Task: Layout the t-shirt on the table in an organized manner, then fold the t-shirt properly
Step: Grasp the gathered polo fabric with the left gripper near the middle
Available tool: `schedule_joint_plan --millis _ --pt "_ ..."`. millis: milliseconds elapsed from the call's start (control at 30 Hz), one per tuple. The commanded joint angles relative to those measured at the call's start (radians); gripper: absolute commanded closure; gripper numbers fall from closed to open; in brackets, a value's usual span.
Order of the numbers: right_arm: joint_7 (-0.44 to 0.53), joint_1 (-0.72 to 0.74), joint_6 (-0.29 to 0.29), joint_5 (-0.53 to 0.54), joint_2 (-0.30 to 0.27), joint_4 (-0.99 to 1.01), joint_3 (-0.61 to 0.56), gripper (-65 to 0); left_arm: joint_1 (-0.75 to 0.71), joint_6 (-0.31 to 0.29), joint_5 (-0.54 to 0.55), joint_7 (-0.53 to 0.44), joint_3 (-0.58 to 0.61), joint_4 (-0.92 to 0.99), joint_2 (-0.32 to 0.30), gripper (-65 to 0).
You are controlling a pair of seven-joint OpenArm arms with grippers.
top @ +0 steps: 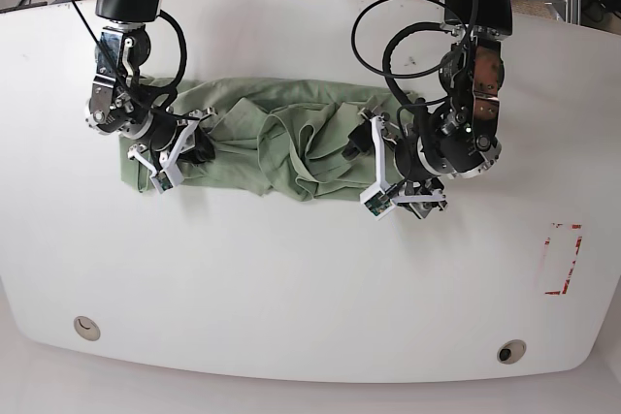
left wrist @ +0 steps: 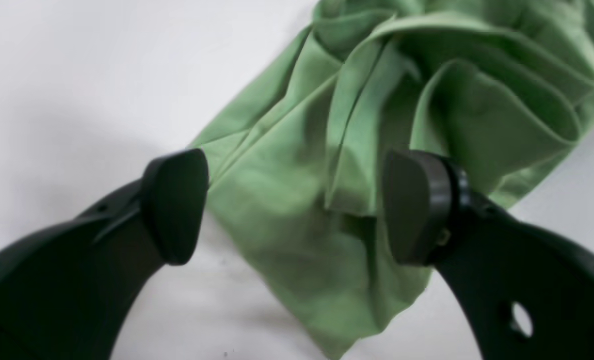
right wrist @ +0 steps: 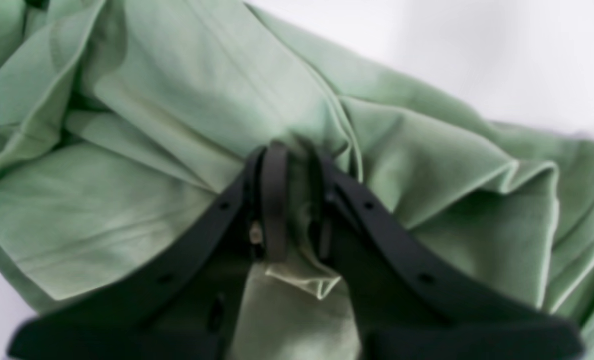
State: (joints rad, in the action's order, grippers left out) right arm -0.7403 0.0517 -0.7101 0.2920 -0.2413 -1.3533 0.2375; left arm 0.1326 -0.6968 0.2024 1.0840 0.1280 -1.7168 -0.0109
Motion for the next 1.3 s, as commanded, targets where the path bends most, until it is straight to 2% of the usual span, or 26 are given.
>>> schedule_joint_plan --millis 0,233,300,533,867,1033,1267 --pt "-0.051 -0.002 0.012 -0.049 -0.013 -0.002 0.001 -8.1 0.020 -0.001 -0.008 -0.023 0.015 0.008 0.027 -50.8" --pt "-0.051 0.000 0.012 -0.049 -0.013 -0.002 0.001 -8.1 0.025 -0.001 -0.090 -0.023 0.040 0.071 0.052 -38.1" --pt "-0.051 0.000 0.012 -0.049 -0.013 -0.002 0.001 -8.1 0.025 -0.001 -0.093 -0.023 0.058 0.077 0.052 -36.3" --pt "-0.051 0.000 0.012 -0.049 -0.013 -0.002 0.003 -8.1 0.020 -0.001 -0.076 -0.020 0.120 0.076 0.052 -36.3" --pt "-0.051 0.000 0.012 -0.049 -0.013 -0.002 0.003 -8.1 0.045 -0.001 0.099 0.071 0.238 0.074 0.048 -36.3" --pt "-0.051 0.000 0.012 -0.049 -0.013 -0.002 0.003 -8.1 0.058 -0.001 0.177 0.072 0.253 0.057 0.048 -36.3" --pt "-0.051 0.000 0.012 -0.049 -0.013 -0.002 0.004 -8.1 0.060 -0.001 0.271 0.071 0.216 -0.015 0.045 -36.3"
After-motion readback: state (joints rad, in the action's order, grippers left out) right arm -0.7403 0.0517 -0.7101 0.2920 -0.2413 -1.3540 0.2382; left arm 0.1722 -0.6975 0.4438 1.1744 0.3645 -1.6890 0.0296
